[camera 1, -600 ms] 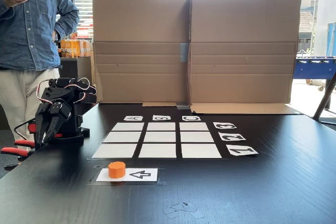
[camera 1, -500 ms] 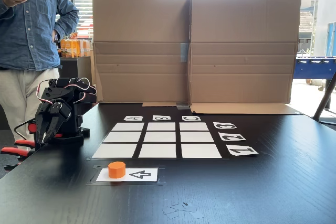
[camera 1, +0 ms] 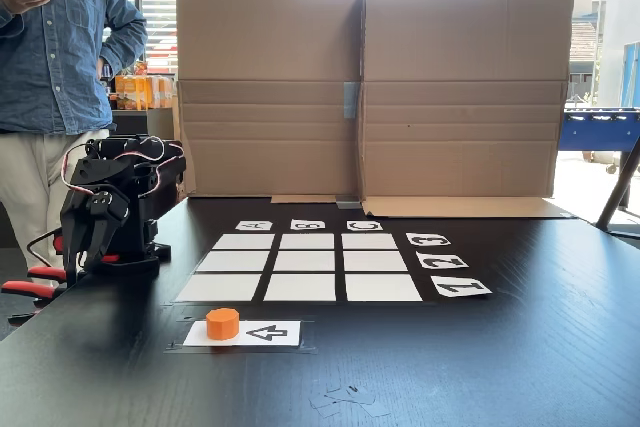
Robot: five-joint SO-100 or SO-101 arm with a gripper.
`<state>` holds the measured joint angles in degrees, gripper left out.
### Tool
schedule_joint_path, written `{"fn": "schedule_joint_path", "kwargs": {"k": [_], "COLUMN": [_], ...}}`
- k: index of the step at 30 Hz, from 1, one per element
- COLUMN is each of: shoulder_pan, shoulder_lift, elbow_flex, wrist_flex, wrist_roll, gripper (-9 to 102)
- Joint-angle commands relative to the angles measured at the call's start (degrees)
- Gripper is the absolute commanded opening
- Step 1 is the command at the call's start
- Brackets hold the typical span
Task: Pick up the round, orange token and place it in the grid on square A1.
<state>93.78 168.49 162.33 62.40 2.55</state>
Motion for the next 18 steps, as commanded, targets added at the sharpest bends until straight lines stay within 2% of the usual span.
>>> {"fn": "schedule_joint_path", "kwargs": {"k": [1,10,18], "shoulder_pan": [0.6,-0.4,-4.7], "shoulder_lift": [-2.9,-18.8,-36.6], "elbow_flex": [-5.1,-20.0,-40.1], "wrist_flex": [1.1,4.0,14.3], "wrist_roll": [-0.4,-0.2,-0.8], "gripper": [13,17,19]}}
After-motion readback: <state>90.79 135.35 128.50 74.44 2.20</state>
